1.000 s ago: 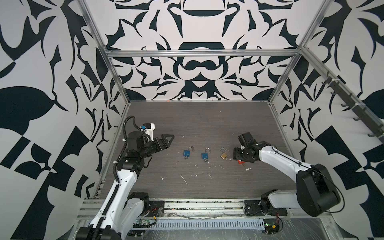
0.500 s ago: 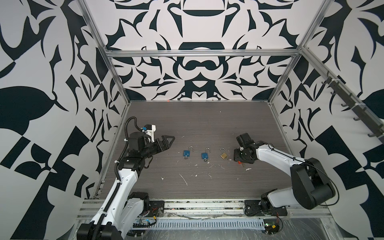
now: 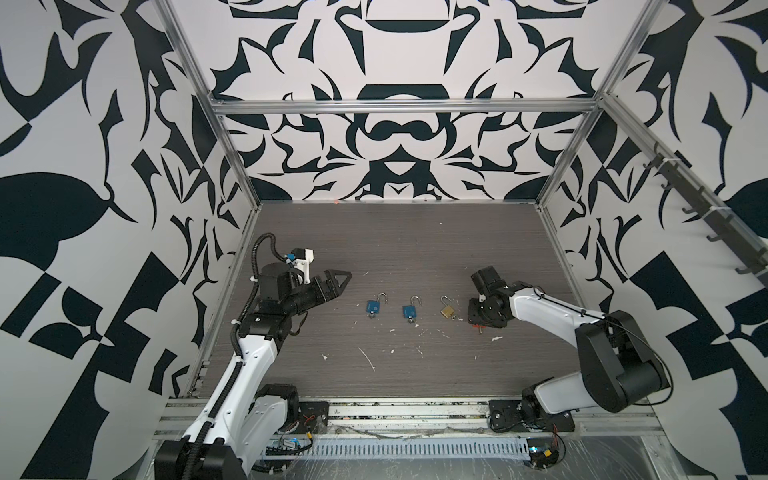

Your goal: Lock with the key

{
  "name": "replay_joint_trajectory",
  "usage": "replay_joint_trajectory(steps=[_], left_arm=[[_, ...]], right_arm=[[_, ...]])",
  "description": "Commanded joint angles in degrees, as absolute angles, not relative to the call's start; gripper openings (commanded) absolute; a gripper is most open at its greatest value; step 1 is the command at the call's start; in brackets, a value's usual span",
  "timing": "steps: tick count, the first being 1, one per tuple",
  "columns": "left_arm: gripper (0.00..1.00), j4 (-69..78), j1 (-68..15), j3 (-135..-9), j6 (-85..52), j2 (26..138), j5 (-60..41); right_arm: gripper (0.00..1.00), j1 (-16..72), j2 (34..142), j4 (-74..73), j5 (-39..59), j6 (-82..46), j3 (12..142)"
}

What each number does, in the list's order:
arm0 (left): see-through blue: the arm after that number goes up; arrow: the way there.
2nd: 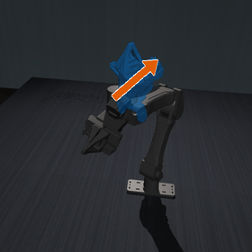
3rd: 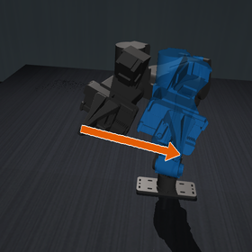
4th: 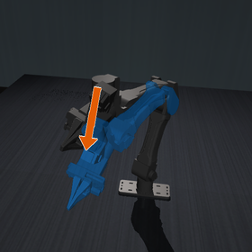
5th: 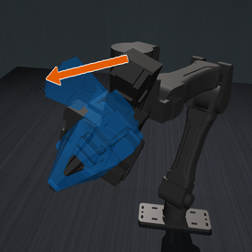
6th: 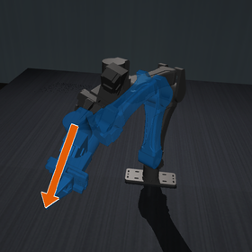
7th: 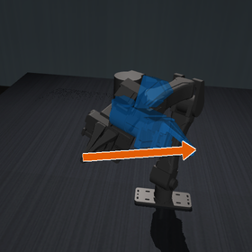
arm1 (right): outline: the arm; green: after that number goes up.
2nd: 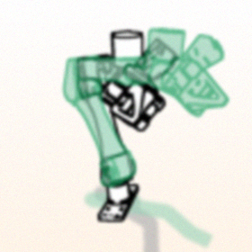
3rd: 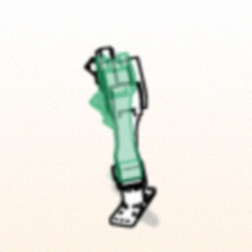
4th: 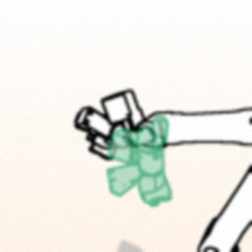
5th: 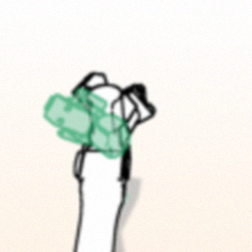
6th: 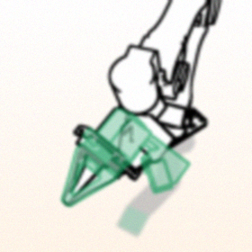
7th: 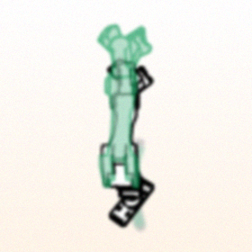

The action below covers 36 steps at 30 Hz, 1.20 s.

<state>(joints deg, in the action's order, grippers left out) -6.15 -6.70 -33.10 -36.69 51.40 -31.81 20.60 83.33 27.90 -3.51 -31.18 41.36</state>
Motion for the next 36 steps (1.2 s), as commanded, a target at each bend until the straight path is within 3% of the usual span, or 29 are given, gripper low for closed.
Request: replay_joint_trajectory(steps=[1,11,14,19,22,25,31,36], left_arm=[[0.98,-5.43,-6.95,-31.57,-37.35,50.47,-32.30],[0.96,-5.02,-7.04,-29.91,-37.53,50.17,-31.88],[0.94,-4.84,-7.04,-30.15,-38.05,51.42,-31.11],[0.97,-5.54,-7.56,-31.00,-38.15,52.28,-28.21],[0.98,-7.11,-7.78,-32.86,-37.79,52.58,-29.57],[0.97,-8.00,-9.08,-34.79,-38.23,53.73,-30.69],[0.96,-5.80,-14.42,-36.79,-39.73,54.86,-30.98],[0.97,-1.43,-14.94,-36.41,-42.66,53.50,-31.07]], right_arm=[[0.50,20.76,83.21,27.57,-3.60,-31.97,40.89],[0.45,22.44,83.94,27.84,-4.35,-31.84,41.17],[0.37,23.31,83.95,28.79,-5.50,-31.62,42.23],[0.00,27.72,76.60,30.26,-10.41,-29.93,44.18],[0.00,30.60,71.59,32.60,-11.63,-26.60,48.95],[0.00,34.21,70.53,33.46,-4.14,-20.61,54.72],[0.00,46.69,76.59,35.91,3.00,-9.34,67.98],[0.00,52.06,80.65,35.82,5.32,-5.48,75.96]])
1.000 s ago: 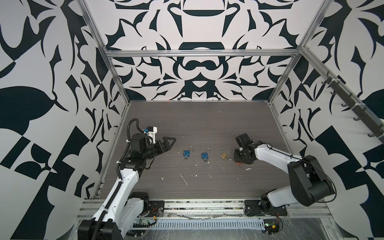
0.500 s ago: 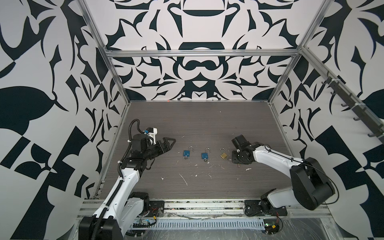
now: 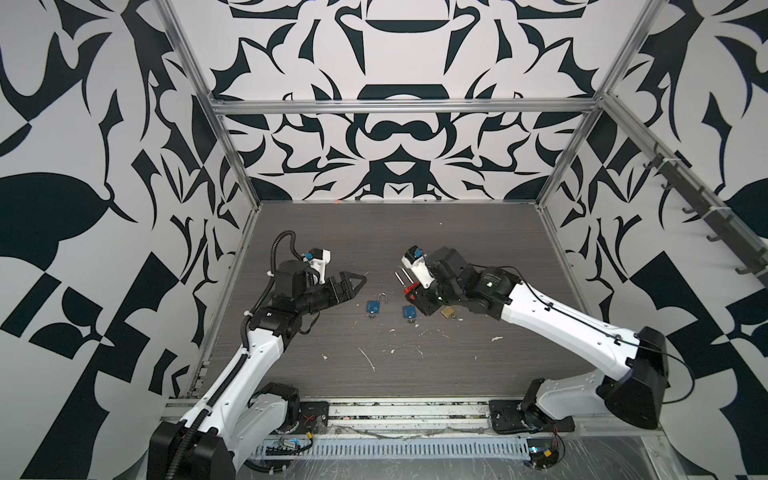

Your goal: Lock with the key

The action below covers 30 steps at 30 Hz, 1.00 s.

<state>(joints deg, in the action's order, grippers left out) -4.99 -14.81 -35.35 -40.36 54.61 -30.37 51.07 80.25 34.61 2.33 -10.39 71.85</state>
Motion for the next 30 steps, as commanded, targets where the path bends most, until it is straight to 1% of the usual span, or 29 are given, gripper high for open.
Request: replay_joint_trajectory(steps=[1,5,10,15,18,27,29,30], left_arm=[[0.97,-0.60,-15.03,-36.03,-42.98,53.35,-31.11],[0.97,0.55,-15.03,-35.54,-44.14,53.31,-30.68],[0.98,7.46,-15.03,-33.53,-44.65,53.39,-32.46],[0.97,14.82,-15.61,-32.29,-44.53,54.73,-34.07],[0.97,16.05,-16.89,-33.54,-43.29,57.12,-34.83],[0.88,17.95,-22.02,-36.11,-41.65,62.42,-37.19],[0.86,18.70,-22.77,-36.22,-41.67,62.81,-37.95],[0.82,18.81,-23.13,-36.42,-41.66,62.94,-38.14]], right_arm=[[0.00,52.37,81.06,35.53,6.83,-4.84,76.71],[0.00,52.71,83.34,35.01,12.95,-2.83,78.70],[0.00,52.65,85.61,36.48,19.34,-2.20,80.79],[0.00,52.71,86.40,37.44,21.82,-2.76,81.66],[0.00,52.70,86.31,37.12,23.25,-3.11,81.74],[0.00,52.15,86.39,39.69,20.95,-3.60,83.66],[0.00,51.80,86.74,40.37,20.22,-3.60,84.25],[0.00,51.68,86.98,40.72,19.68,-3.71,84.53]])
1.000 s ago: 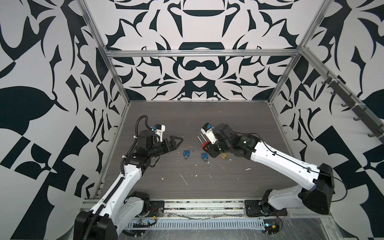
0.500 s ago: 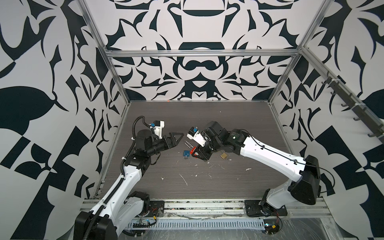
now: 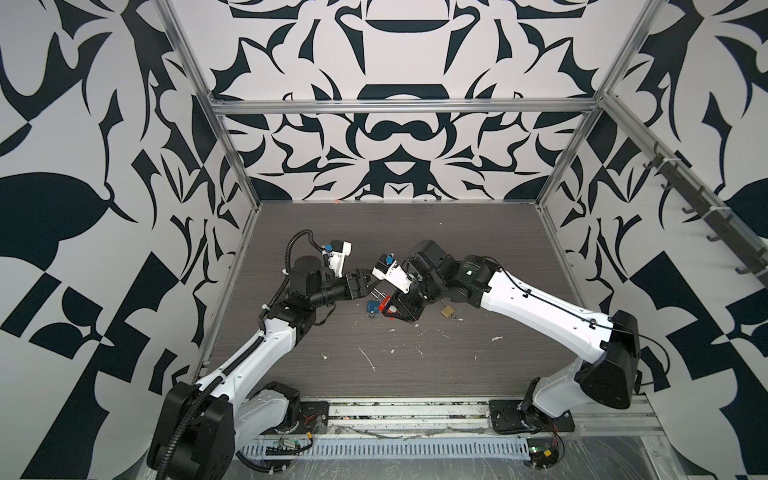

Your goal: Lock with the key

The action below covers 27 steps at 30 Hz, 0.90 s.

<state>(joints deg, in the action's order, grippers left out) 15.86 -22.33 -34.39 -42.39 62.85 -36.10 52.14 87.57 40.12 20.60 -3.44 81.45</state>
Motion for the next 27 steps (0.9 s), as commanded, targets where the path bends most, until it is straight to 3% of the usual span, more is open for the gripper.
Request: replay_joint_trajectory(steps=[1,15,27], left_arm=[[0.79,18.82,-23.41,-36.47,-41.79,63.17,-38.26],[0.56,20.08,-25.49,-35.33,-43.68,63.48,-37.80],[0.49,21.06,-25.83,-35.49,-44.29,64.47,-38.34]], right_arm=[[0.00,51.52,87.26,41.07,19.02,-3.70,84.87],[0.00,50.91,89.44,41.78,8.48,-3.18,86.57],[0.00,50.32,89.65,40.32,9.37,-1.96,86.48]])
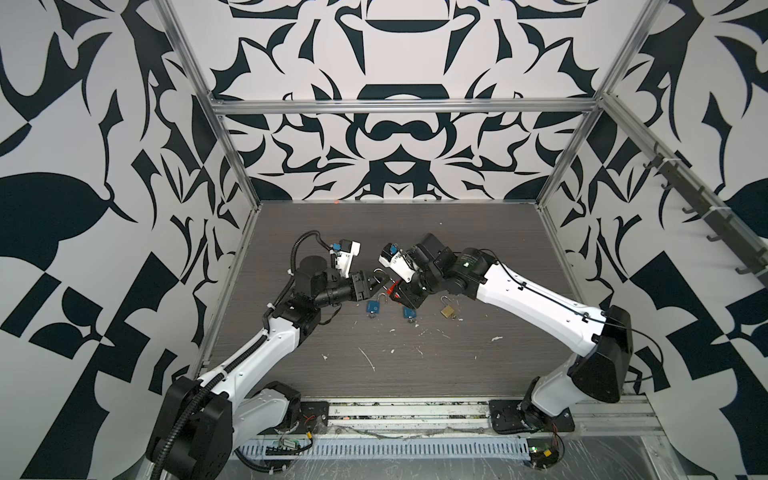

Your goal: Lock with the key

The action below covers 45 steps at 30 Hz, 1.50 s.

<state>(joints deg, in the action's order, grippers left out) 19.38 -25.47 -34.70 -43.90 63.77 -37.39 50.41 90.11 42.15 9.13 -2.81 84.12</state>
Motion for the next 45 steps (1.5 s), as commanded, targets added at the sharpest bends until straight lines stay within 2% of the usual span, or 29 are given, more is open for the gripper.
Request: replay_joint_trajectory(steps=[1,6,10,17,20,21,26,27,28,30,32,35,38,40,42,45], left_arm=[[0.49,21.01,-25.83,-35.64,-44.30,64.74,-38.36],[0.42,21.75,-25.87,-35.99,-44.97,66.06,-38.12],[0.31,23.32,-26.08,-36.18,-46.11,67.24,-38.80],[0.24,24.87,-26.37,-36.47,-47.61,68.21,-38.85],[0.10,25.82,-26.35,-36.50,-48.81,68.74,-38.59],[0.00,26.13,-26.32,-36.53,-49.35,68.92,-38.45],[0.00,28.60,-26.44,-34.65,-52.50,69.37,-35.28],[0.00,29.57,-26.41,-33.88,-53.24,69.07,-34.26],[0.00,30.66,-26.38,-32.89,-54.05,68.53,-32.62],[0.00,33.09,-26.40,-30.68,-55.99,67.02,-28.95],[0.00,34.15,-26.43,-28.45,-58.51,64.98,-23.44],[0.00,36.85,-26.44,-24.53,-62.92,61.33,-14.23],[0.00,42.41,-26.62,-19.69,-68.02,57.97,-5.04],[0.00,44.02,-26.61,-17.90,-70.84,56.03,-0.59],[0.00,43.22,-26.63,-18.31,-73.21,54.73,1.06],[0.00,39.15,-26.61,-22.12,-74.53,54.73,-0.64]], right_arm=[[0.00,50.31,89.65,40.30,9.48,-1.94,86.40],[0.00,50.34,89.50,39.73,11.40,-0.87,85.70],[0.00,51.23,89.21,39.88,11.97,0.76,85.42],[0.00,51.32,90.19,40.35,9.05,1.91,85.74],[0.00,51.32,90.35,39.62,8.03,2.28,85.38],[0.00,51.28,90.35,39.11,7.30,2.45,85.02],[0.00,51.23,89.31,34.77,3.89,2.66,82.22],[0.07,51.05,88.69,33.24,2.71,2.48,81.11],[0.23,50.73,87.97,31.87,2.46,2.02,80.11],[0.45,49.62,86.49,29.64,4.44,0.52,78.63],[0.57,47.36,84.47,26.92,8.52,-2.32,76.72],[0.63,40.19,80.04,14.74,20.63,-14.34,69.54],[0.64,31.72,76.64,-9.22,32.55,-35.43,57.28],[0.65,28.72,76.58,-21.85,36.23,-46.03,51.69],[0.67,28.18,77.62,-28.79,39.29,-49.74,49.22],[0.70,28.89,76.97,-27.97,38.92,-44.59,48.25]])
